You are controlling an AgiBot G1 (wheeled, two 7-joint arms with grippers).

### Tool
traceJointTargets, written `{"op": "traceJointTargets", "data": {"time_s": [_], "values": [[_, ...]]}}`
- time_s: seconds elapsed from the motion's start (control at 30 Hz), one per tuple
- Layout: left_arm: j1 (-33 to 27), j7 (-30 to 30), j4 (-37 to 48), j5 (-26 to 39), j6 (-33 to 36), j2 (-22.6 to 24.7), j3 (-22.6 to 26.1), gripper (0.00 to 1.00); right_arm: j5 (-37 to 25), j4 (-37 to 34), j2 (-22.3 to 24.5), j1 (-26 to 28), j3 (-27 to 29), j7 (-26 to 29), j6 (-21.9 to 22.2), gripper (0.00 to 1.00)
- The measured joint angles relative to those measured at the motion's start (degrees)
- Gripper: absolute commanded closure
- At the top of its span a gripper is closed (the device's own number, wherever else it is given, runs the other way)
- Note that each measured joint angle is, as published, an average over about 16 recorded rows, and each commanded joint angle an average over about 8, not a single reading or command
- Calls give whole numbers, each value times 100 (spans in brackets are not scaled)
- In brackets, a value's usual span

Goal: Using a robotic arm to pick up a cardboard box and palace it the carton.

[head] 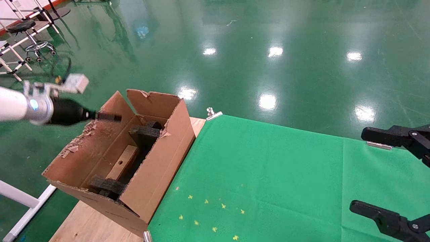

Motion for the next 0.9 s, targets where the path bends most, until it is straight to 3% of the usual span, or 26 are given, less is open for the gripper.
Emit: {"op": "traceJointTargets", "data": {"time_s": [0.23,0.5,0.9], "values": [[-316,-300,-554,-633,837,-256,-369,0,0,0,0,0,0,0,0,0],[-280,-707,-1111,-1454,1745,-477,-818,0,1,-1,1,-1,0,0,1,0],[30,-704,-1533,-1880,2068,-535,-1133,0,2,-1,2,-1,0,-1,2,0]]}}
